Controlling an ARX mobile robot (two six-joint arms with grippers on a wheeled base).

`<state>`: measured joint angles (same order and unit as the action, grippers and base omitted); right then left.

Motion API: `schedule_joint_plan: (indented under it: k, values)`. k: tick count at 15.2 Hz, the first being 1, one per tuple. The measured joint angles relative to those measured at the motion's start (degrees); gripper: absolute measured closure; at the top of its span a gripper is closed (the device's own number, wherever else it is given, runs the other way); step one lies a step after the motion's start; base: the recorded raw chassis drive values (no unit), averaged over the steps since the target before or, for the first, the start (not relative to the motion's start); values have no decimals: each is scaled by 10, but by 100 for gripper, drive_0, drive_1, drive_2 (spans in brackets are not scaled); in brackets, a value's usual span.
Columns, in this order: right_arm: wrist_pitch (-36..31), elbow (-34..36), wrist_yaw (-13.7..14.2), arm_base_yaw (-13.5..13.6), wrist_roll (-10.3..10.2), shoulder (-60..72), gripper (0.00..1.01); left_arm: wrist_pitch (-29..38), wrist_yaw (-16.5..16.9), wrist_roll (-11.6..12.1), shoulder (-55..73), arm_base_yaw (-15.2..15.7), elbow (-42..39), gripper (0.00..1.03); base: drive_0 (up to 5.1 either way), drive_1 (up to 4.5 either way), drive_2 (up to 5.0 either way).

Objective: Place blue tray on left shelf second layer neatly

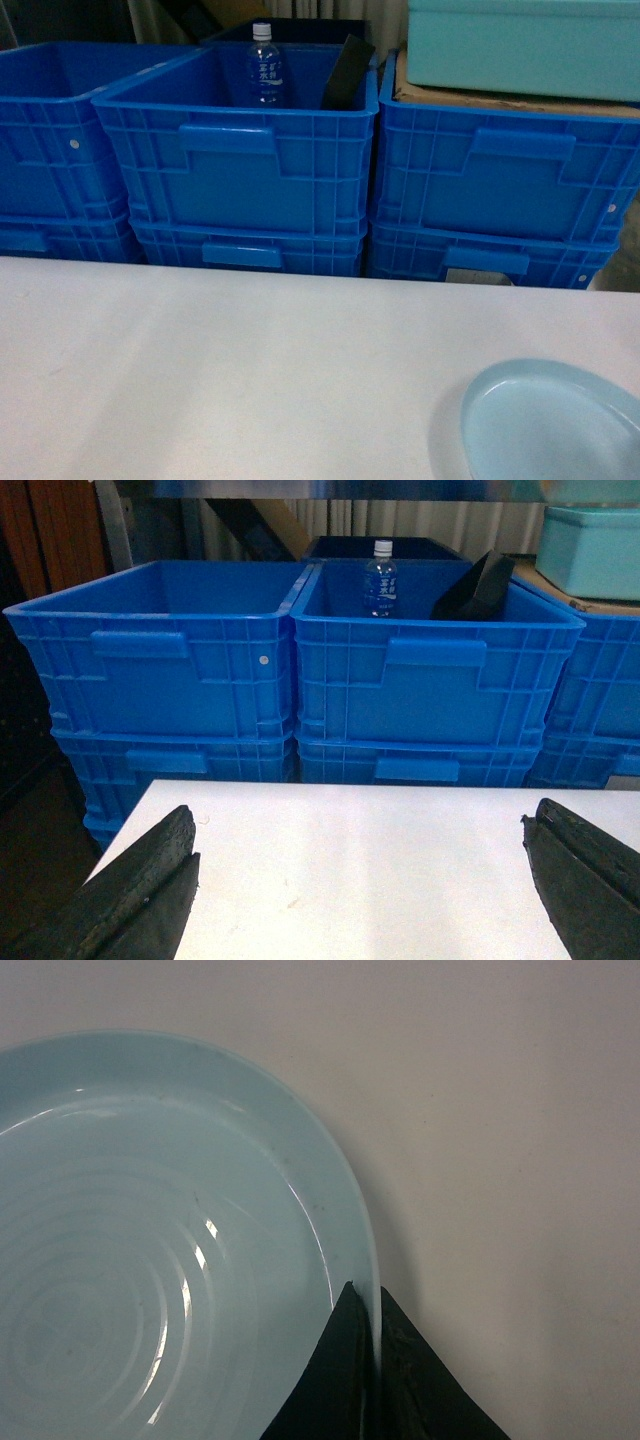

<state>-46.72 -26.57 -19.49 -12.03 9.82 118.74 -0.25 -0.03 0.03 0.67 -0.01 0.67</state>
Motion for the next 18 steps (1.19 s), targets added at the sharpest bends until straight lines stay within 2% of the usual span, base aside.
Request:
schedule_joint_plan:
  k: [4,8,11,14,18]
  values:
    - [-18,38,-1,6,-14,-38,99,0,0,0,0,0,0,5,0,0,0]
    - [-63,70,-14,33,-13,-144,99,0,0,0,0,0,0,5,0,0,0]
    - [-95,94,-20,38,-15,-253,99,0,0,0,0,0,0,5,0,0,0]
    - [-64,108,-26,55,-47,-405,99,0,0,0,0,0,0,5,0,0,0]
    - [69,110,-27,83,-104,-647,99,0,0,0,0,0,0,5,0,0,0]
